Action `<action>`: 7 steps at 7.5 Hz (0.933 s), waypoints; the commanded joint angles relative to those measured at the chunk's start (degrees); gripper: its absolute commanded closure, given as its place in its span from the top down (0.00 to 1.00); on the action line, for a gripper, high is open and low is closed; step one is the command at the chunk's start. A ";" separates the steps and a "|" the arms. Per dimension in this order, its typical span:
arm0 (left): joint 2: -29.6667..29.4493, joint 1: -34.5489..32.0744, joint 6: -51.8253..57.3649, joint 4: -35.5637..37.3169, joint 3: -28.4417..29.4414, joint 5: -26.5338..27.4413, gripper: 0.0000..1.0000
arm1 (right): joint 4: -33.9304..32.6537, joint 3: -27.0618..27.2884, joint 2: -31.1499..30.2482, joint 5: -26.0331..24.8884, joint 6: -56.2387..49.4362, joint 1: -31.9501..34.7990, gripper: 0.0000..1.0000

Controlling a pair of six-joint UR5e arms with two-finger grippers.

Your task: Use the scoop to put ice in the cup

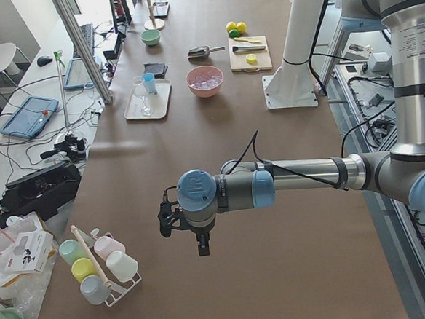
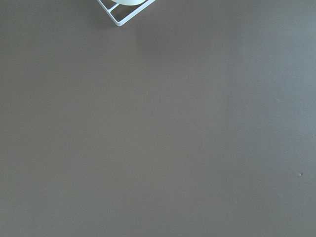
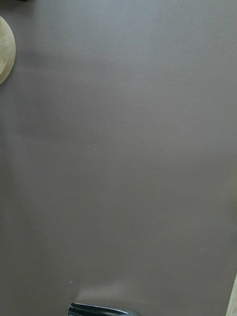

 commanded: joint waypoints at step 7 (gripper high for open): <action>-3.25 21.61 0.05 -3.25 -10.21 -0.38 0.98 | 0.28 8.03 9.24 -6.34 42.51 -28.24 1.00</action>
